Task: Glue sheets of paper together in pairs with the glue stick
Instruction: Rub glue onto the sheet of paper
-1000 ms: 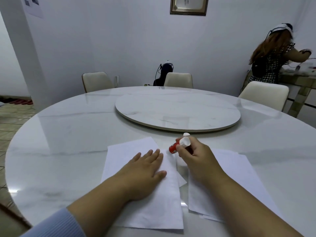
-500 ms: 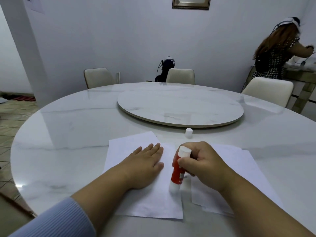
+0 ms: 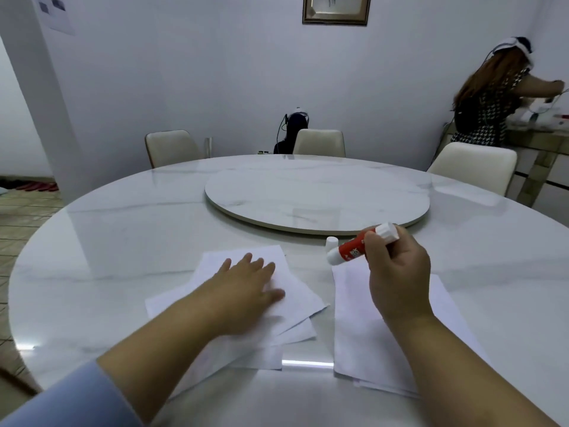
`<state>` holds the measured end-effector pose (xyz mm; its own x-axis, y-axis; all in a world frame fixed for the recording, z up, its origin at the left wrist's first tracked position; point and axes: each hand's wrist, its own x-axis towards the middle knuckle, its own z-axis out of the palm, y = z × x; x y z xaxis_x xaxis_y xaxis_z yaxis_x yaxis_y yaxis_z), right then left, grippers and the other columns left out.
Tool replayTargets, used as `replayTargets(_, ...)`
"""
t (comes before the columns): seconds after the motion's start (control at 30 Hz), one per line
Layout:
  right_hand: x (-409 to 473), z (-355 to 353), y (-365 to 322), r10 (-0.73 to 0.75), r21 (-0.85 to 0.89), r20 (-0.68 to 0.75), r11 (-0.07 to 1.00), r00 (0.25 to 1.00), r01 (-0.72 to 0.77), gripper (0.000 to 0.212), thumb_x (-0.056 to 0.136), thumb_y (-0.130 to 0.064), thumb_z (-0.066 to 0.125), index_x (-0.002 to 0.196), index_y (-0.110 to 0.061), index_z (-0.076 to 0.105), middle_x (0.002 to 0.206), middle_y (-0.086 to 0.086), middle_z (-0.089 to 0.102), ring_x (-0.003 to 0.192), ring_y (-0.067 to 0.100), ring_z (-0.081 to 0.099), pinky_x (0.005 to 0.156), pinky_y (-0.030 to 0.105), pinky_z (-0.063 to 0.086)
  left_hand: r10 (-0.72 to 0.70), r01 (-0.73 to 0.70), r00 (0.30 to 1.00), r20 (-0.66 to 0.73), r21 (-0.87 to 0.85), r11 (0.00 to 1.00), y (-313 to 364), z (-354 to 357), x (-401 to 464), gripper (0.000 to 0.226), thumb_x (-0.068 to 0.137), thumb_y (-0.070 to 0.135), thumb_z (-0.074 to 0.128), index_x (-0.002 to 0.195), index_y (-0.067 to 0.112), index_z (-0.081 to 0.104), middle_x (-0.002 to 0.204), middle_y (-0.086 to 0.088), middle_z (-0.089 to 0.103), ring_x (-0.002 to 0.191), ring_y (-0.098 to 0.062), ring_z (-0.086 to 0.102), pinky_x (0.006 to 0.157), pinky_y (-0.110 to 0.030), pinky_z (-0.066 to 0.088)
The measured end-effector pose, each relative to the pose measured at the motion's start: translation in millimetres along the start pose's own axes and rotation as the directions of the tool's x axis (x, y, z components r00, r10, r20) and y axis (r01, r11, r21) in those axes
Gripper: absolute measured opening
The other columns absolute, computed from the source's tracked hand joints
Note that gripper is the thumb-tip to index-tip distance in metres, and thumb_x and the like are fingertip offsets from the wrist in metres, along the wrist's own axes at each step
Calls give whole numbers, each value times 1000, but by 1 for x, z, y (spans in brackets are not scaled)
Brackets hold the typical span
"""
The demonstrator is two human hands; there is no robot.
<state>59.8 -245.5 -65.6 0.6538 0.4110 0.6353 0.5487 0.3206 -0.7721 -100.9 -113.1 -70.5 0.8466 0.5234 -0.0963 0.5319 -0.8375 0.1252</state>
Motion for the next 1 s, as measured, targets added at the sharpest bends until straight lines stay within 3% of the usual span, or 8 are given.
replayTargets(0.07, -2, 2, 0, -56, -34, -9, 998, 998, 56, 18, 85, -18, 49, 69, -24, 53, 52, -33, 60, 44, -1, 44, 43, 3, 33, 22, -25, 996, 82, 28, 999, 5, 12, -4, 58, 96, 44, 29, 148, 31, 8, 159, 5, -2, 145, -14, -10, 117, -42, -6)
replayTargets(0.13, -2, 4, 3, -52, -55, 11, 997, 999, 53, 16, 85, -22, 50, 69, -24, 54, 54, -32, 62, 44, 6, 38, 41, 6, 32, 86, -74, 989, 124, -98, 992, 4, 13, -9, 57, 95, 42, 37, 146, 41, 10, 157, 16, -6, 143, -7, -13, 116, -36, -9)
replayTargets(0.27, -1, 5, 11, 23, -55, 151, 998, 988, -15, 14, 86, -29, 51, 74, -27, 57, 71, -14, 75, 62, 22, 60, 55, 23, 46, 75, -80, 996, -42, -139, 987, 7, 23, -11, 59, 94, 48, 31, 147, 38, 6, 156, 18, -5, 141, 1, -10, 113, -24, -9)
replayTargets(0.5, -4, 14, 23, 180, -232, 420, 969, 890, -87, 11, 88, -27, 55, 83, -31, 65, 80, -20, 70, 64, 3, 55, 60, 17, 42, 110, -112, 994, -23, -85, 990, 9, 32, -14, 61, 93, 53, 25, 146, 40, -3, 155, 20, -12, 140, 2, -14, 114, -24, -9)
replayTargets(0.6, -4, 14, 23, 221, -281, 442, 955, 869, -100, 11, 87, -26, 55, 82, -25, 65, 85, -10, 73, 75, 9, 63, 70, 27, 47, 89, -91, 996, -30, -79, 993, 11, 33, -15, 61, 93, 53, 24, 146, 39, -4, 155, 19, -12, 141, 0, -13, 114, -25, -9)
replayTargets(0.73, -5, 8, 13, 187, -267, 455, 961, 870, -68, 18, 76, -27, 54, 69, -13, 63, 64, -1, 66, 50, 6, 45, 51, 20, 37, 75, -77, 997, -27, -86, 993, 10, 32, -15, 62, 93, 54, 25, 146, 40, -4, 155, 19, -11, 141, -1, -12, 113, -25, -8)
replayTargets(0.87, -6, 4, 5, 137, -190, 546, 981, 827, -37, 45, 60, -35, 49, 67, 10, 51, 68, 30, 50, 58, 19, 40, 55, 36, 34, 80, -83, 996, -38, -92, 992, 8, 33, -15, 63, 92, 54, 25, 146, 39, -4, 155, 20, -11, 141, 0, -12, 110, -23, -10)
replayTargets(1.0, -6, 0, 3, 206, -143, 669, 979, 714, -149, 31, 54, -33, 50, 56, -2, 58, 56, 15, 55, 56, 17, 49, 54, 27, 39, 81, -85, 996, -42, -109, 990, 8, 33, -16, 63, 93, 53, 26, 146, 39, -3, 155, 19, -11, 141, 0, -13, 111, -23, -10)
